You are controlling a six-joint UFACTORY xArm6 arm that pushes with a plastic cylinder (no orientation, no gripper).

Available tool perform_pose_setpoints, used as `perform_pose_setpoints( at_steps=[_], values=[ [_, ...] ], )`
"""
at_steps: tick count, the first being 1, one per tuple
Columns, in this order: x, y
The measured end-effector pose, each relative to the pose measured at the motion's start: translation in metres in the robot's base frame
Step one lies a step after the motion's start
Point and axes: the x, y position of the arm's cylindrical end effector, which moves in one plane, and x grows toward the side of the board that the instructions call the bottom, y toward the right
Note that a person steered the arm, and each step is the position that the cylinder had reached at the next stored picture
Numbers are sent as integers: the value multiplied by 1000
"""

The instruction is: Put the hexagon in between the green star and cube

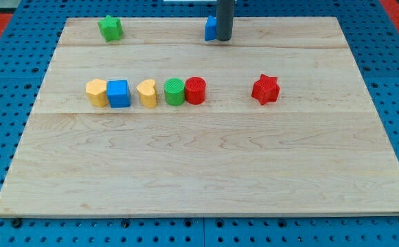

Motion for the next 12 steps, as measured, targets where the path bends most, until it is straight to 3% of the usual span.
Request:
perform_pose_setpoints(
  at_steps=[2, 3, 5, 6, 7, 8, 9, 11, 12],
  values=[
    [18, -2],
    [25, -37],
    [79, -49],
    [64, -49],
    [37, -108],
    [38, -218],
    [59, -316],
    [202, -320],
    [216, -304]
  ],
)
